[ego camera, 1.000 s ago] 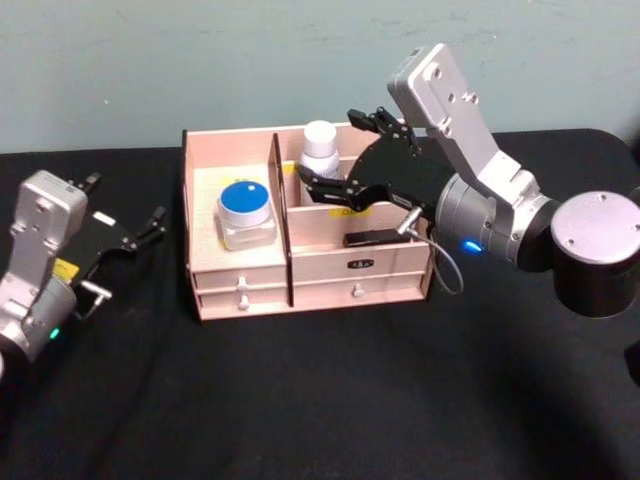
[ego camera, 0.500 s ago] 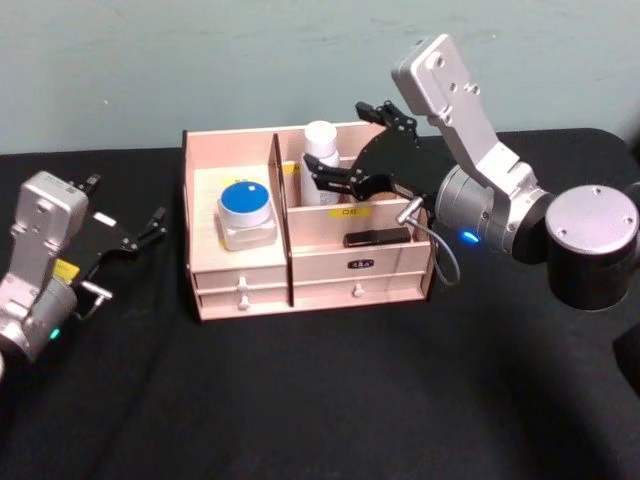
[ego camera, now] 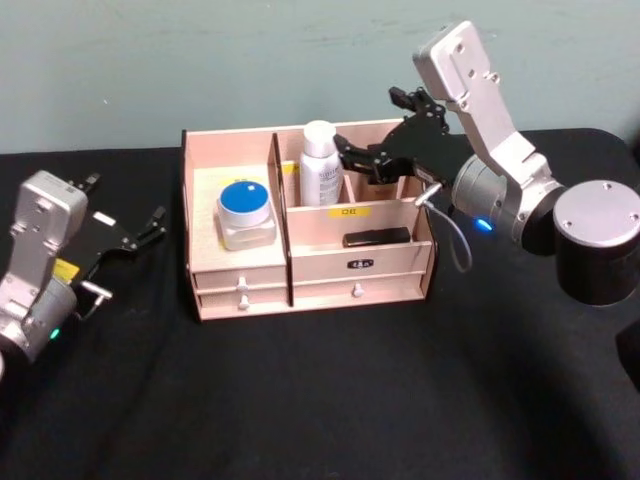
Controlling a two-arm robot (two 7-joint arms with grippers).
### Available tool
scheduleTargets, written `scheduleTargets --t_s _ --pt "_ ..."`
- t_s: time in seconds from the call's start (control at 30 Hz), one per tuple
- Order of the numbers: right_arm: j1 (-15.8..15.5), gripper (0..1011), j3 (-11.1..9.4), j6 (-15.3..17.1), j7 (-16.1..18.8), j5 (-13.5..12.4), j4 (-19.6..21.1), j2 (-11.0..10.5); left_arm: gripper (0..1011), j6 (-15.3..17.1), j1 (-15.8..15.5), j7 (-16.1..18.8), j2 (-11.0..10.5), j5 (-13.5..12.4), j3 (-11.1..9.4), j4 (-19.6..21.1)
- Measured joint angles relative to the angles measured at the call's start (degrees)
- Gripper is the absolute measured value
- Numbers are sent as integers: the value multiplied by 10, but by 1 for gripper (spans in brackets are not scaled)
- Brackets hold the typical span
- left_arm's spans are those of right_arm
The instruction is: Pick up the facial cleanser and watermelon frost from the table and place them into the tiered storage box.
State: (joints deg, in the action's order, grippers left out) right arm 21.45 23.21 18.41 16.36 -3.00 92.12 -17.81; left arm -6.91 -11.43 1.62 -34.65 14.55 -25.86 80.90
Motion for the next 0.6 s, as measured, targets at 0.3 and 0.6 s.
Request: scheduleTargets --t_s 0.3,0.6 --pt "-7 1002 -29 3 -30 18 -1 11 1010 0 0 0 0 0 0 0" --pt "-16 1002 -64 5 -52 28 4 16 1010 0 0 0 0 0 0 0"
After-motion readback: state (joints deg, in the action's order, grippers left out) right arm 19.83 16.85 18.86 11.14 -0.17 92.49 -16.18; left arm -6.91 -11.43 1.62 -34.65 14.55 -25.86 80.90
